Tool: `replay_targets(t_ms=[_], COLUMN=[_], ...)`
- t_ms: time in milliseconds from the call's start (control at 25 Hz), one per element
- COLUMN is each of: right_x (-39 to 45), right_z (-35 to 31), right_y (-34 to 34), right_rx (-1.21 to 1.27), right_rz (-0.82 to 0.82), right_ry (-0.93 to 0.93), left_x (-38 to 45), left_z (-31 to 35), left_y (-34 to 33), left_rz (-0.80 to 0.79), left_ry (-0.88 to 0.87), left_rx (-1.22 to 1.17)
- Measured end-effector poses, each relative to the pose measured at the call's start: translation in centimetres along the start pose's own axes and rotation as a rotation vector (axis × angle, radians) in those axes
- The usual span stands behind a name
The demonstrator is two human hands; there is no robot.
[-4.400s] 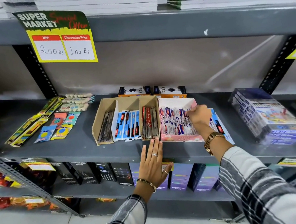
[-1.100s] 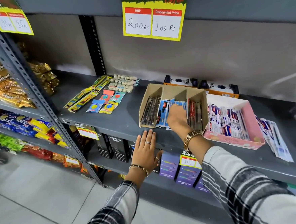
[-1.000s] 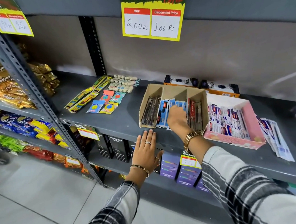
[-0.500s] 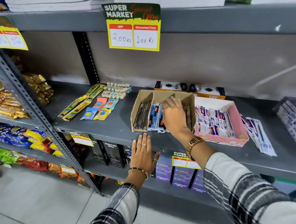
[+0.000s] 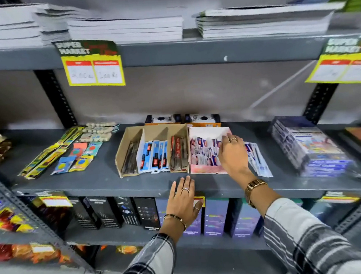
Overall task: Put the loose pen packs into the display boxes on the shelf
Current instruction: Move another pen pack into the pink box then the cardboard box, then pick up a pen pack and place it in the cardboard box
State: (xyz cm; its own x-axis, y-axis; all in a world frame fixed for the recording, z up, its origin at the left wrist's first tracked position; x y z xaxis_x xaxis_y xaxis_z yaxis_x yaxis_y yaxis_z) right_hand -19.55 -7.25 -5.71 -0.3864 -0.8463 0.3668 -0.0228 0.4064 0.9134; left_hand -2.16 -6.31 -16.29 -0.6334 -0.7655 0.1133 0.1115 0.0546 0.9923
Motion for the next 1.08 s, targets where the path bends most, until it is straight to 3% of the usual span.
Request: replay_targets(t_ms=[320, 1080], right_x=[-2.9, -2.1], right_z=[9.0, 11.2], right_y=[-0.2, -1.0], right_rx=[0.002, 0.021], right_rz=[-0.139, -0.200], right_ry=[-0.342, -0.434], left_x=[1.9, 2.6], left_z=[4.6, 5.2], left_y=[-0.4, -1.2], left_rz=[0.001, 0.059], left_ry=[-0.094, -0.142], left_rx=[-0.020, -0.025])
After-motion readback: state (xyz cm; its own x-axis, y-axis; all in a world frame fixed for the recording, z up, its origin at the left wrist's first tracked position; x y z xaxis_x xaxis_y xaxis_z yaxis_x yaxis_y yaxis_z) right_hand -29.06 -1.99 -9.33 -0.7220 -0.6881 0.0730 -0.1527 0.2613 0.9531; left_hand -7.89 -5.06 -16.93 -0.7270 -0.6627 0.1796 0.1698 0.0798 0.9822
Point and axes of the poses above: each hand's wrist, its own x-axis towards the middle knuckle, its own y-axis out of the back of the hand, z = x × y, the point moved 5 cm from there along x, towards the middle knuckle, and after that the axes turned 3 degrees about y, right-handed, at the moved point
